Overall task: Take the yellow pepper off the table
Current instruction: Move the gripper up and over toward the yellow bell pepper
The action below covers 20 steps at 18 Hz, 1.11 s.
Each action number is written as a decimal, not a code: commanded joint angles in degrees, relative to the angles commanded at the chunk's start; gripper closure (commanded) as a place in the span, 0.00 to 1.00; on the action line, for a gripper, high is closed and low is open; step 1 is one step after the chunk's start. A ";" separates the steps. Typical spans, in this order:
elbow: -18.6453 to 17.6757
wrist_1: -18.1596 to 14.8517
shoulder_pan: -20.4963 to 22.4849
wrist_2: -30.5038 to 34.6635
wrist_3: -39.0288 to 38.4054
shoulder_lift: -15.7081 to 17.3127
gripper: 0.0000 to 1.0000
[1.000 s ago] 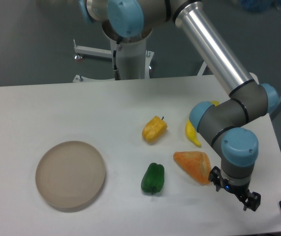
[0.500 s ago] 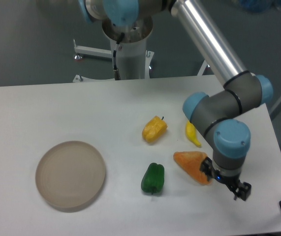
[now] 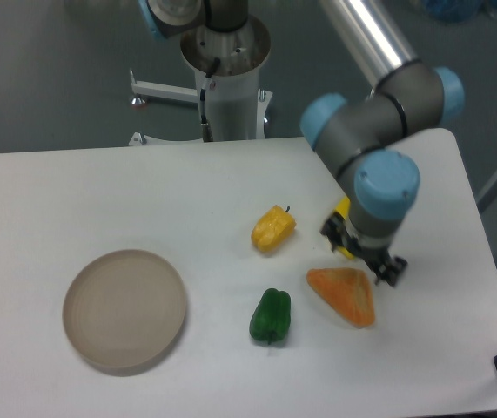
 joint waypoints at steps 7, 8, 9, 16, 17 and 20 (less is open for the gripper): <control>-7.66 2.80 -2.81 -1.24 -5.36 2.73 0.00; -9.23 5.34 -2.81 -1.33 -6.15 3.00 0.00; -10.82 8.24 -2.99 -1.50 -6.51 3.52 0.00; -16.19 10.55 -4.39 -2.21 -6.60 5.72 0.00; -16.98 10.72 -4.48 -2.21 -6.60 5.90 0.00; -19.00 10.81 -4.57 -2.30 -6.60 6.86 0.00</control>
